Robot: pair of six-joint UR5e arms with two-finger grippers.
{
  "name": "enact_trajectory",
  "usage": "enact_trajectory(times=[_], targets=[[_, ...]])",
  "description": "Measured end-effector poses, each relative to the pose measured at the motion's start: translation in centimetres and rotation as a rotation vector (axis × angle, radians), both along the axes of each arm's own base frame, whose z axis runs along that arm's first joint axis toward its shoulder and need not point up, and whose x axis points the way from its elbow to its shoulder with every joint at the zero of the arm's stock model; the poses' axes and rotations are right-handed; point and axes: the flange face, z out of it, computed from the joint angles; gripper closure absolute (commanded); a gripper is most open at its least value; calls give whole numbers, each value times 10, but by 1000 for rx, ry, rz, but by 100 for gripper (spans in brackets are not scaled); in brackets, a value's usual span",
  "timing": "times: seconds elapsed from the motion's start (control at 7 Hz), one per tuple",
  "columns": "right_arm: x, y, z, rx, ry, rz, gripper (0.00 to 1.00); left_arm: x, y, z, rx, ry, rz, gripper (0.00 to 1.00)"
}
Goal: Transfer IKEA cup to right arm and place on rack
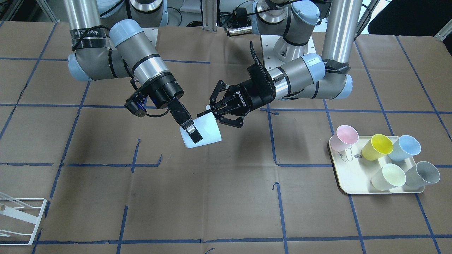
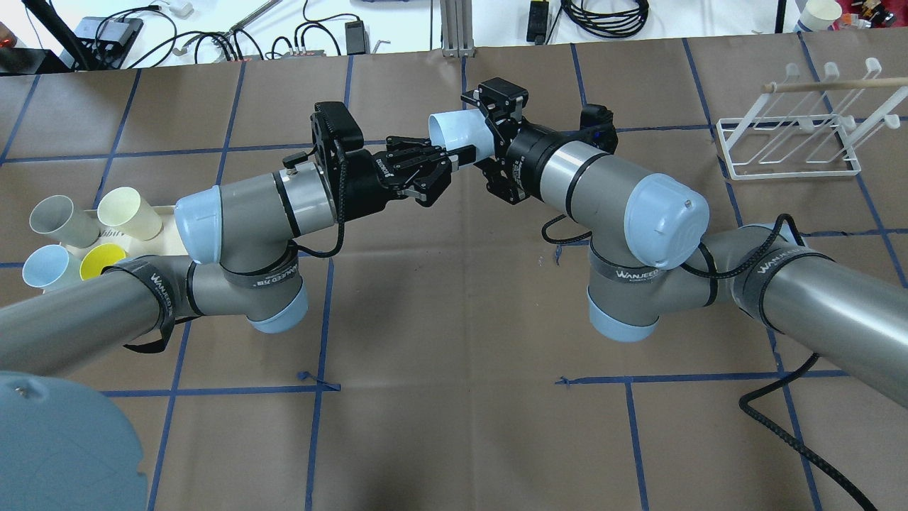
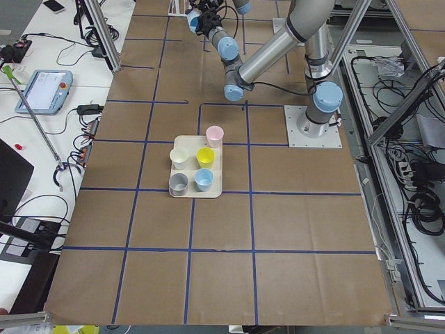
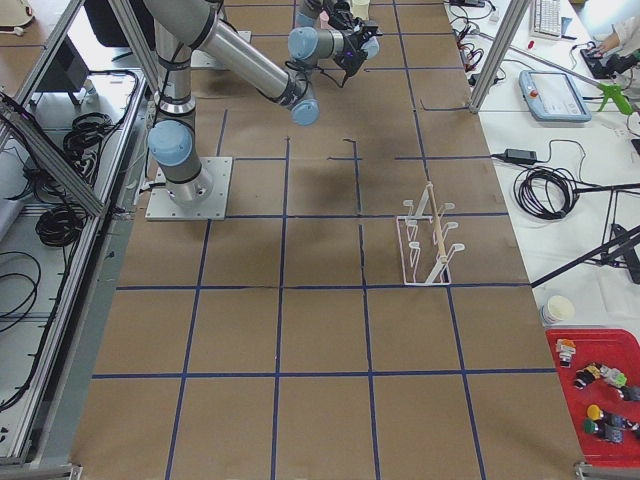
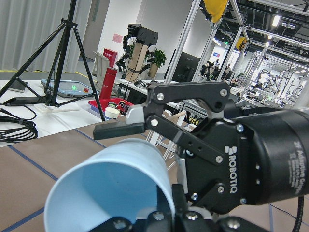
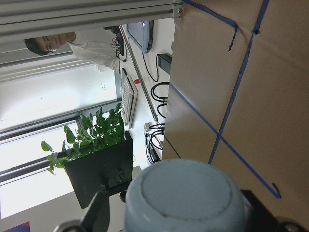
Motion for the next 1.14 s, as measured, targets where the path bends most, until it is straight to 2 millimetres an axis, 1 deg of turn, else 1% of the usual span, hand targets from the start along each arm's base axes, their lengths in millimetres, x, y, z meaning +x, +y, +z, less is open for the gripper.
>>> enact_trajectory(times=[0.14, 0.43, 0.57, 0.71, 0.86, 1.0, 1.14], targets=[[0, -1, 0, 0, -2, -1, 26, 0, 0, 0, 0, 0, 0, 99], [0, -1, 0, 1, -2, -1, 40, 0, 0, 0, 0, 1, 0, 98], [0, -1, 0, 2, -2, -1, 45, 0, 0, 0, 1, 1, -1, 91], [0, -1, 0, 1, -2, -1, 50, -1, 0, 0, 1, 1, -1, 62], [0, -1, 0, 1, -2, -1, 51, -1, 0, 0, 6, 2, 1, 17], [0, -1, 0, 0, -2, -1, 51, -1, -1, 0, 14, 3, 10, 1], [0, -1, 0, 1, -2, -1, 51, 0, -1, 0, 22, 5, 20, 1]])
